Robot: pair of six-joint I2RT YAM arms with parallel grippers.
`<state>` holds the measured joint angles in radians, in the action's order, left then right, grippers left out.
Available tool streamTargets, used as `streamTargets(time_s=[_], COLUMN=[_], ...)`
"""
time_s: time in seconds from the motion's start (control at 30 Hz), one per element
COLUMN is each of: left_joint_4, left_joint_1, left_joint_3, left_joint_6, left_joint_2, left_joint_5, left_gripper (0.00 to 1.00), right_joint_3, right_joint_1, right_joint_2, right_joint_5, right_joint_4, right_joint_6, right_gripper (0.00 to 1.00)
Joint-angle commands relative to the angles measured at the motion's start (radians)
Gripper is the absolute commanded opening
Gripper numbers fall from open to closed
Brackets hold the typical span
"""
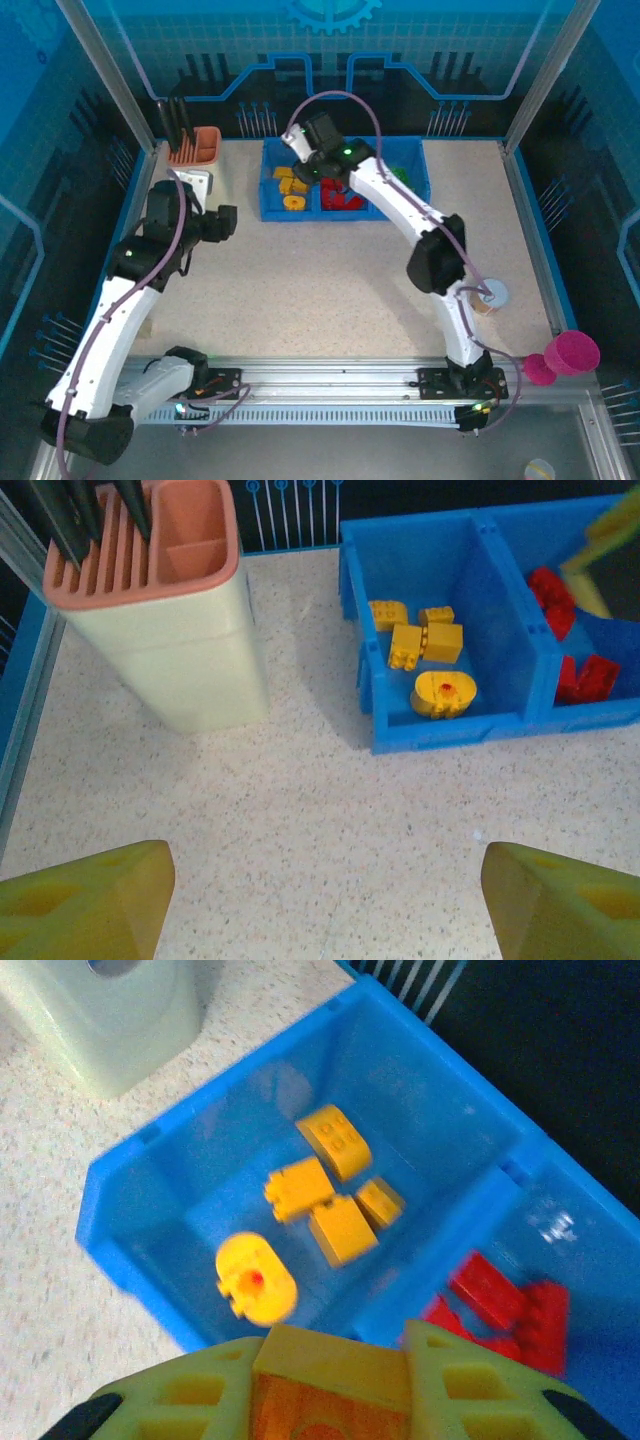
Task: Sort the legos into containers by color
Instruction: Place the lego in the container, then pick up the lego from the middle-right of the table.
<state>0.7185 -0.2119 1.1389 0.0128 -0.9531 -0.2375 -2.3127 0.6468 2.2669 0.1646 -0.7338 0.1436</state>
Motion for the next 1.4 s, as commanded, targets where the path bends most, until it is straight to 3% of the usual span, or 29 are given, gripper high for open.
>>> streamTargets(time_s=[0.0,0.17,0.3,0.53,0.67,0.77,0.9,0.93,1.1,1.23,1.37], left_joint_4=[0.046,0.045,0.031,-0.001,-0.013,-0.027,-0.055,-0.058,-0.061,-0.064,-0.069], left_joint_1=[0.012,0.019,0.023,0.025,0.025,0.026,0.026,0.026,0.028,0.028,0.028], left_joint_3=[-0.043,-0.067,-0.071,-0.08,-0.081,-0.086,-0.1,-0.099,-0.077,-0.053,-0.029], left_joint_6=[0.019,0.01,0.003,-0.005,-0.005,-0.005,0.002,0.005,-0.002,-0.002,-0.005], left_joint_2=[0.038,0.069,0.073,0.064,0.064,0.066,0.065,0.065,0.038,0.005,-0.042], left_joint_5=[0.023,0.027,0.043,0.072,0.076,0.082,0.119,0.123,0.12,0.128,0.16], left_gripper=[0.82,0.83,0.84,0.85,0.85,0.86,0.89,0.89,0.9,0.9,0.9], right_joint_3=[-0.152,-0.189,-0.19,-0.175,-0.146,-0.124,0.01,0.029,0.236,0.527,0.796], right_joint_1=[0.019,0.018,0.004,0.005,0.005,-0.005,-0.047,-0.059,-0.095,-0.139,-0.295], right_joint_2=[0.125,0.201,0.243,0.278,0.245,0.155,-0.06,-0.102,-0.357,-0.613,-0.84], right_joint_5=[-0.004,-0.007,-0.088,-0.095,-0.086,-0.152,-0.316,-0.348,-0.307,-0.177,-0.118], right_joint_4=[-0.019,0.091,0.144,0.139,0.129,0.093,0.076,0.054,-0.023,-0.015,-0.051], right_joint_6=[0.014,0.005,-0.081,-0.097,-0.068,-0.032,0.024,0.03,0.069,0.055,-0.095], right_gripper=[0.28,0.31,0.32,0.33,0.4,0.49,0.75,0.77,0.77,0.78,0.78])
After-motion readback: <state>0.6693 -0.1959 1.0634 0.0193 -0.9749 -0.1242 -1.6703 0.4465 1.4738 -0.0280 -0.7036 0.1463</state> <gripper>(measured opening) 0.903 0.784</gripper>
